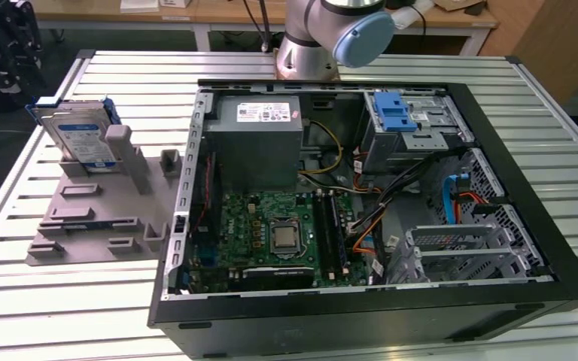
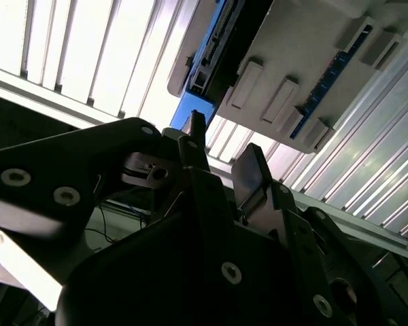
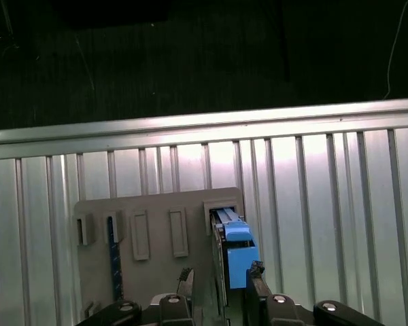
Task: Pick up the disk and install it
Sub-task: 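Pick up the disk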
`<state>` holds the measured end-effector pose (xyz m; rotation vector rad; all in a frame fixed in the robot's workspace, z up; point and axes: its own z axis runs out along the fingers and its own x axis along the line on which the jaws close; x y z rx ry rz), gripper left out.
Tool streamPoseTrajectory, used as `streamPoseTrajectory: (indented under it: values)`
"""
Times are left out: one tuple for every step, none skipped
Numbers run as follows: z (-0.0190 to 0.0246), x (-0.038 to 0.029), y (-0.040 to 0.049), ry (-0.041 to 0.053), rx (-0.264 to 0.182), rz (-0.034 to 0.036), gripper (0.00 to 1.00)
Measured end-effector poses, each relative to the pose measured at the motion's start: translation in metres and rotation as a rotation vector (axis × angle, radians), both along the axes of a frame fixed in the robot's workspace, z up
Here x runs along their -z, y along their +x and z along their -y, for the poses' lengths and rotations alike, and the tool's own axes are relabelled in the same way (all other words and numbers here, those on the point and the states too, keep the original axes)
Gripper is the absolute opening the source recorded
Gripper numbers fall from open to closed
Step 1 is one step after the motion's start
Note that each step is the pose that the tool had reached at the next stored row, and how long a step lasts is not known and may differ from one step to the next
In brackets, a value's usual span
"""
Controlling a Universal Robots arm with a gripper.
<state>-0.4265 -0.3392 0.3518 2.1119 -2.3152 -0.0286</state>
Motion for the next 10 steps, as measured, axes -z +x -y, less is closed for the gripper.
streamPoseTrajectory:
  values:
    - [-0.0011,0.0003,0.0000,-0.0005,0.000,0.0000,0.43]
    - [-0.0023,0.0009,0.0000,-0.0045,0.000,0.0000,0.43]
    - [-0.0028,0.0019,0.0000,-0.0056,0.000,0.0005,0.43]
    - [-0.0030,0.0030,0.0000,-0.0058,0.000,0.0012,0.43]
    - [-0.0031,0.0041,-0.0001,-0.0059,0.000,0.0024,0.43]
    - [-0.0031,0.0051,-0.0001,-0.0059,0.000,0.0047,0.43]
    - [-0.0031,0.0060,-0.0002,-0.0060,-0.001,0.0071,0.43]
    - [-0.0032,0.0065,-0.0001,-0.0059,-0.001,0.0081,0.43]
    - [-0.0035,0.0068,-0.0002,-0.0059,-0.001,0.0083,0.43]
    - [-0.0041,0.0070,-0.0002,-0.0060,-0.001,0.0083,0.43]
